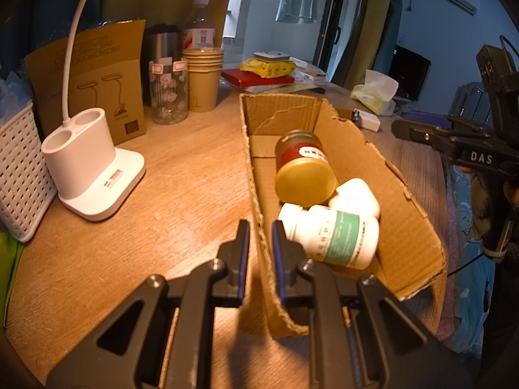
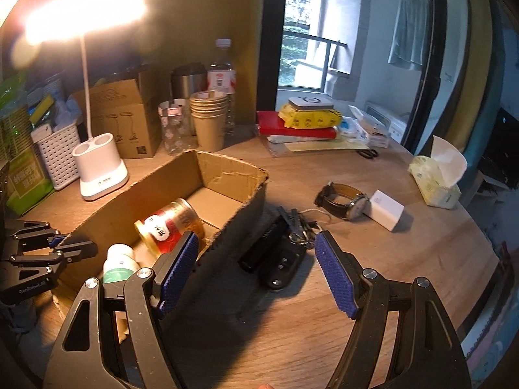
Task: Organize rigid objects
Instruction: 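Move the right gripper to the black car key and grasp it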
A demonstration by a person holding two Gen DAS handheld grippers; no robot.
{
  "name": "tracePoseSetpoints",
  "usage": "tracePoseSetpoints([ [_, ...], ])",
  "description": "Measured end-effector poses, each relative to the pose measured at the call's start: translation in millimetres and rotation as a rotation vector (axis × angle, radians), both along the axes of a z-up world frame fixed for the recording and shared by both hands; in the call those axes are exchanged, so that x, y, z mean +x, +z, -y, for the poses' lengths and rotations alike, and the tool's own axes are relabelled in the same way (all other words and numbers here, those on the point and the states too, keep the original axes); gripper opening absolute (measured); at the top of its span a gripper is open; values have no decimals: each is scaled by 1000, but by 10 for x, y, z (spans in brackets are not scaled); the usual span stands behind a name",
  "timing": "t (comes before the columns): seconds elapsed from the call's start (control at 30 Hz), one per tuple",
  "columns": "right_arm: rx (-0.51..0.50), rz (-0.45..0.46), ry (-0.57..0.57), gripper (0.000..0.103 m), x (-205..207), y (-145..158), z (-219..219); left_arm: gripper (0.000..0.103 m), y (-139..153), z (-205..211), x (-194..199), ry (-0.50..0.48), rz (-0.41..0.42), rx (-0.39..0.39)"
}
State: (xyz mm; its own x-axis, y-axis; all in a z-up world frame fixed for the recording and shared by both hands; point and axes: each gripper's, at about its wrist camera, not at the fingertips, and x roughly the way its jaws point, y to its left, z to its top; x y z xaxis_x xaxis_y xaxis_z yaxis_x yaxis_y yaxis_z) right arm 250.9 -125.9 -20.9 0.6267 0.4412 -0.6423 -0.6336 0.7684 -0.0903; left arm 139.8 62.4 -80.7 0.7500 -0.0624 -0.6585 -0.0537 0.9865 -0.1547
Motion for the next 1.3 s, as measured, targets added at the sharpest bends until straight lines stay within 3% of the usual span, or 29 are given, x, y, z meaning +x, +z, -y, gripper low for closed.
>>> tracePoseSetpoints([
  [0.57,-14,-71,-94,77,382,-374,169,15,0,2,-1,0,0,0],
  [0.93,-66,-119,-128,77,578,-662,69,15,-1,1,0,0,0,-1],
  [1.3,-103,-130,-135,77,629,-762,-66,15,-5,1,2,0,0,-1],
])
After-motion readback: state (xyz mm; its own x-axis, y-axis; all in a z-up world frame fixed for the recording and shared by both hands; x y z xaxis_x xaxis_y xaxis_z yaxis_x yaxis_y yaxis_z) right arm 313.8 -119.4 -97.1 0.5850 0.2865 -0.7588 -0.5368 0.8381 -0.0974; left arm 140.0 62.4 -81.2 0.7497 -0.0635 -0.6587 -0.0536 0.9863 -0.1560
